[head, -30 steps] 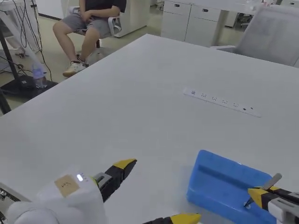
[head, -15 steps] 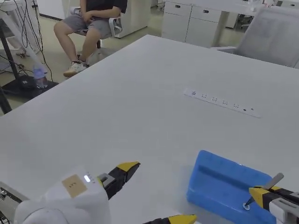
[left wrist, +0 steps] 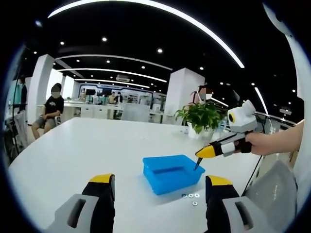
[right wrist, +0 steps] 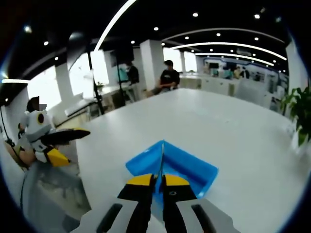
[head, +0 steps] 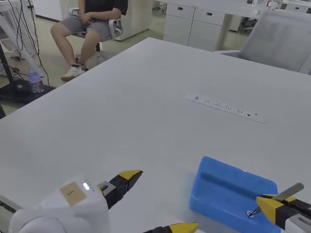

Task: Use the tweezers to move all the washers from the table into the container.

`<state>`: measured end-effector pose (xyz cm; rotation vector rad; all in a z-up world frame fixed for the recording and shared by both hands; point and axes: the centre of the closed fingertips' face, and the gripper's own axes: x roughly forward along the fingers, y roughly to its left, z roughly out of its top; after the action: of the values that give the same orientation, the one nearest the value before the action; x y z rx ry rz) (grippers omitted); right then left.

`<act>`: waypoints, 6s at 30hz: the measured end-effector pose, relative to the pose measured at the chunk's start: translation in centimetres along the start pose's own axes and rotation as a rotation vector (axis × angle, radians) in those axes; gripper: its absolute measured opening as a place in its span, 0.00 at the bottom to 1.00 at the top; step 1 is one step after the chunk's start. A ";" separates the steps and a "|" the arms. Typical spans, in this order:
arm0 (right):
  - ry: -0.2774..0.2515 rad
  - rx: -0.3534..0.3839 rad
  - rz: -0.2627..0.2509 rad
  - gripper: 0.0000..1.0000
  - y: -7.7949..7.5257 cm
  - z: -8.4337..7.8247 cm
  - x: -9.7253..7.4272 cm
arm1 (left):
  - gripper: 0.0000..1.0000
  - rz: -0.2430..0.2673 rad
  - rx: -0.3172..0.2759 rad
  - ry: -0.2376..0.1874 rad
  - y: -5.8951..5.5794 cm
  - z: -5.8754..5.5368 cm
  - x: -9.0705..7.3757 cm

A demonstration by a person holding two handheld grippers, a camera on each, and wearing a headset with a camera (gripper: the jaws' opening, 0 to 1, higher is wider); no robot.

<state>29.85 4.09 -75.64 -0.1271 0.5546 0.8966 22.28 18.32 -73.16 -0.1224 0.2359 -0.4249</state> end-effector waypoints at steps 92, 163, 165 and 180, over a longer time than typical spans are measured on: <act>-0.010 -0.112 0.034 0.03 1.4 0.3 -0.4 | 0.69 -0.056 -0.005 0.043 -0.9 -1.0 0.2; 0.112 -0.069 0.033 0.04 -3.3 -1.4 5.7 | 0.63 -0.072 -0.009 0.095 -1.1 -1.9 0.4; 0.102 -0.073 0.034 0.04 -3.1 -1.0 5.5 | 0.63 -0.072 -0.007 0.093 -1.1 -1.9 0.4; 0.023 -0.111 0.059 0.04 -0.9 1.7 2.7 | 0.62 -0.077 -0.007 0.095 -1.1 -1.9 0.4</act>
<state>32.56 6.00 -75.69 -0.2228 0.5326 0.9844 21.67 17.00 -74.90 -0.1188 0.3274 -0.5070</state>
